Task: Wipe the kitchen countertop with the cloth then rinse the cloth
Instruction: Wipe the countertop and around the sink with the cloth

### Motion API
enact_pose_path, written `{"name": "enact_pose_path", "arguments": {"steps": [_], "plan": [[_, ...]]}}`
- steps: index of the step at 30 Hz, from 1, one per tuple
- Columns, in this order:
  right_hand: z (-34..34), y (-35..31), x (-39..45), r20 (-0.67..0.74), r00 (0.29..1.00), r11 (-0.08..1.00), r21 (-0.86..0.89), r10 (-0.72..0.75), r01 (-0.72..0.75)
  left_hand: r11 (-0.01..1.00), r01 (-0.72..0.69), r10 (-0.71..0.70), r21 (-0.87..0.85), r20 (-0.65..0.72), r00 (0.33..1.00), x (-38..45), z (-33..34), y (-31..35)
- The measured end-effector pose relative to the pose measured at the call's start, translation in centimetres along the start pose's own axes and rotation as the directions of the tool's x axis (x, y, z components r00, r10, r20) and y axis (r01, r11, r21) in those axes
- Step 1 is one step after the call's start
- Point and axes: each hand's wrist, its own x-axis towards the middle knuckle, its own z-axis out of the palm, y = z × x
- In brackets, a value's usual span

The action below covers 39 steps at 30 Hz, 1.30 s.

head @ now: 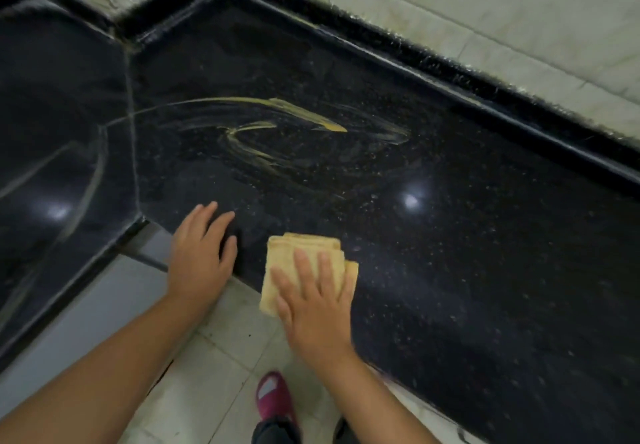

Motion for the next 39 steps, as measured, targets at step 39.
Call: {"name": "enact_pose_path", "arguments": {"steps": [39], "plan": [[-8.2,5.2,15.4,0.196,0.886,0.901,0.024,0.421,-0.433,0.993,0.091,-0.101,0.08,0.131,0.986,3.2,1.3,-0.9]]}}
